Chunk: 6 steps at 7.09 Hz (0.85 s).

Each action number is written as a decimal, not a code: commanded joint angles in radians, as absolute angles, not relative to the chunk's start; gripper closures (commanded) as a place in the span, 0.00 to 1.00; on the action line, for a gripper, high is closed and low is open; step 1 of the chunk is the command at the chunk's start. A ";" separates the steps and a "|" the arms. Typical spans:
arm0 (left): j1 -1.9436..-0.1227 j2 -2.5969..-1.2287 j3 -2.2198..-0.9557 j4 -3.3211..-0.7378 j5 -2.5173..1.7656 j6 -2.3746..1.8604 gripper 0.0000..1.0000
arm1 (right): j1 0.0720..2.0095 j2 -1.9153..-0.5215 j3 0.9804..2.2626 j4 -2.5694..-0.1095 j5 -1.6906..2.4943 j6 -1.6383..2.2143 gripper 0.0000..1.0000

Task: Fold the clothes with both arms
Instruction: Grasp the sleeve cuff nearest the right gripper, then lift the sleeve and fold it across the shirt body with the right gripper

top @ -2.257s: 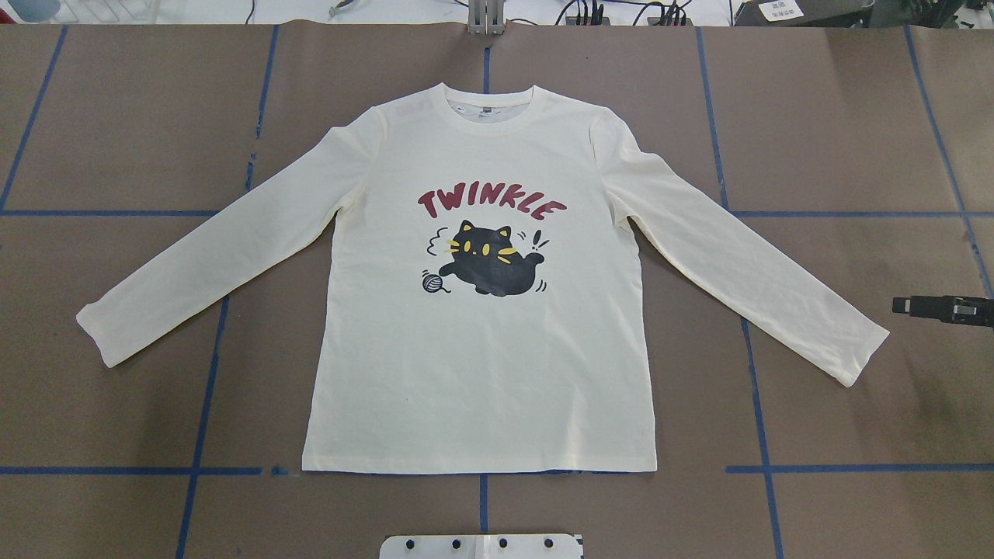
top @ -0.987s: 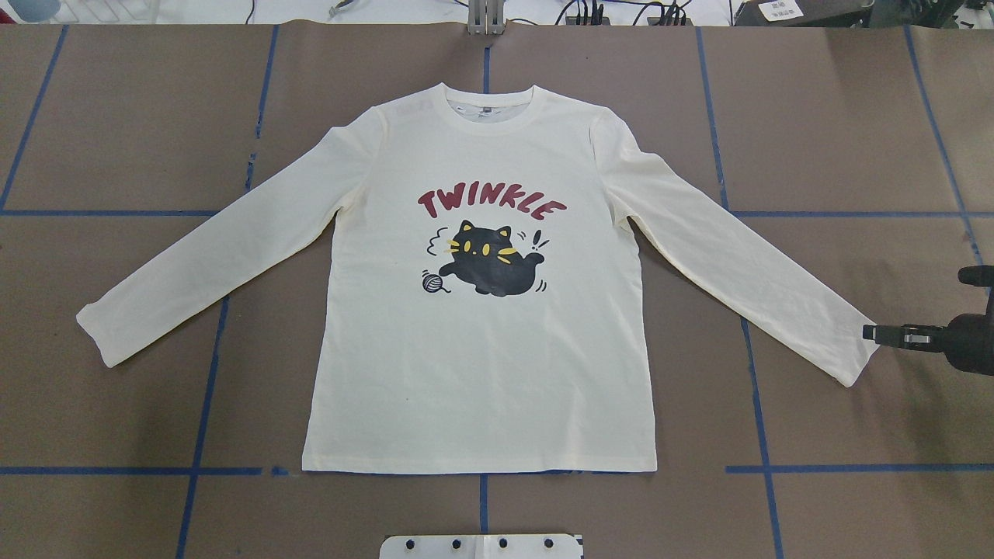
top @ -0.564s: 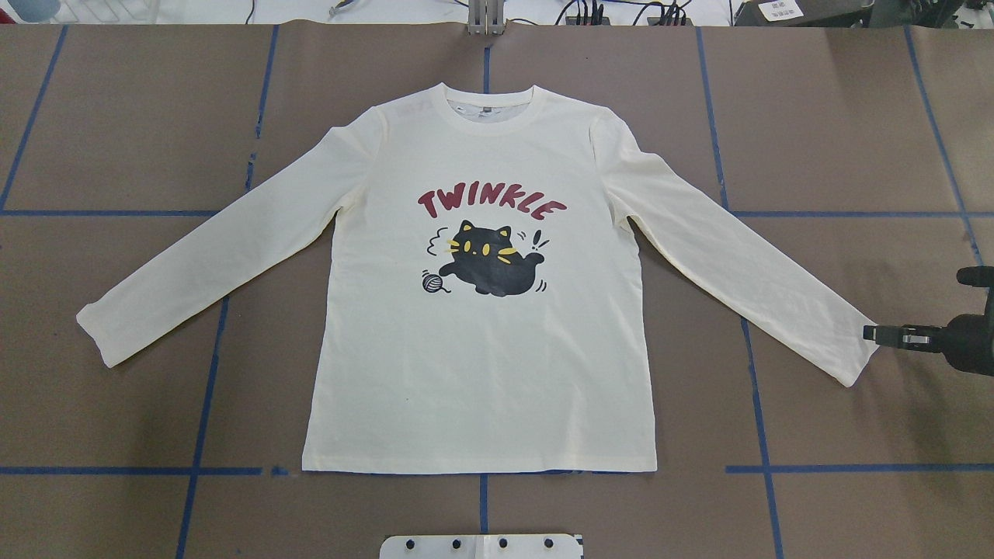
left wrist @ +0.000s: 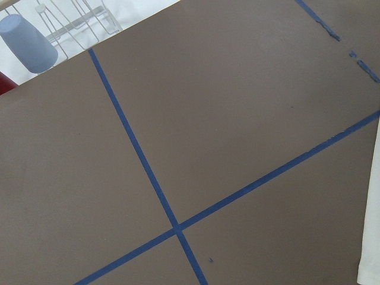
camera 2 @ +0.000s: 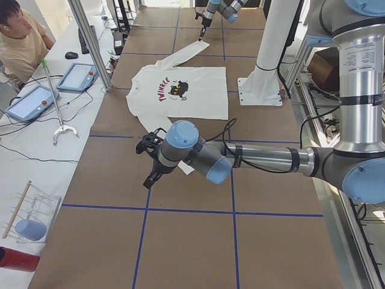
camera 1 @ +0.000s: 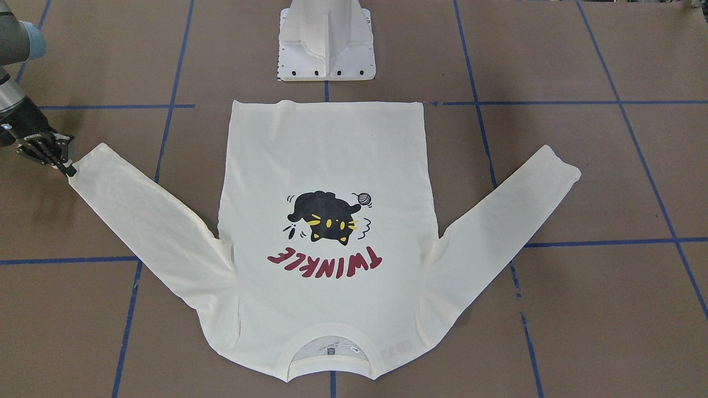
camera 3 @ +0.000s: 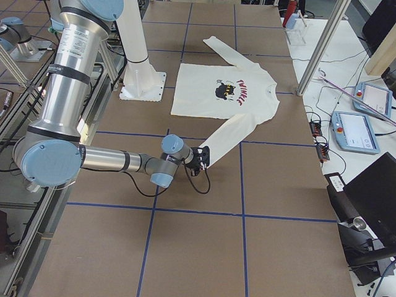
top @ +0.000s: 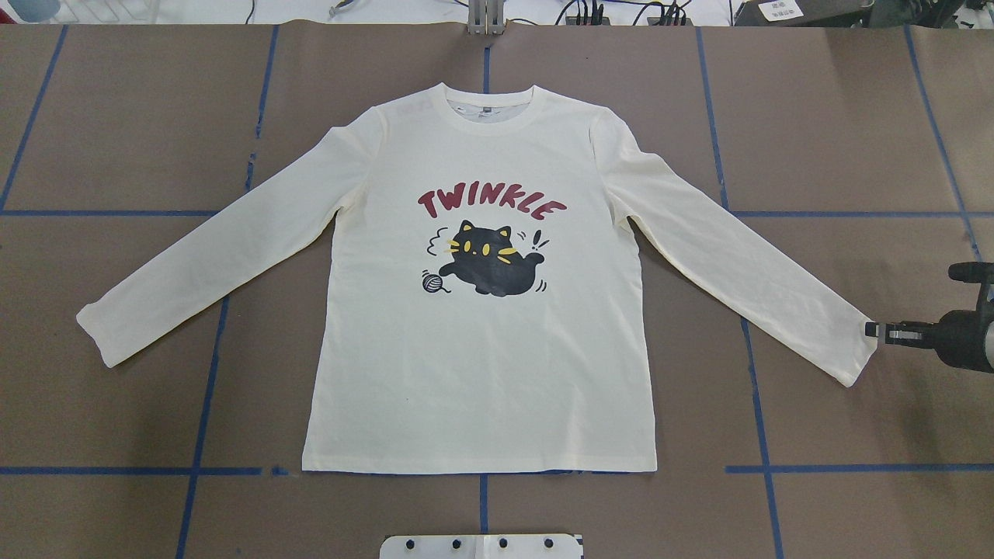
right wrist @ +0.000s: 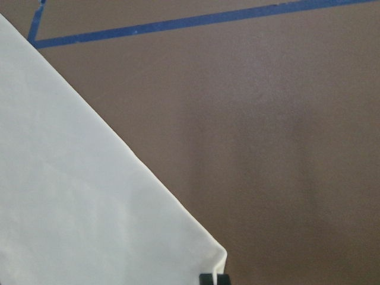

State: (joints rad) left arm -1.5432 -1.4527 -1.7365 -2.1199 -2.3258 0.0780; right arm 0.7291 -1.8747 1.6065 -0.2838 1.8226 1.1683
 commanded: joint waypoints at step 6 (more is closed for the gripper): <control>-1.548 -1.388 -1.788 -2.115 -2.362 0.078 0.00 | 0.859 -1.157 2.040 -1.555 1.919 1.166 1.00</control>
State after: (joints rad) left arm -1.5467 -1.4065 -1.7761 -2.1146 -2.3616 0.0784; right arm 0.8574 -1.4133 2.0507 -1.2797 1.9238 1.1618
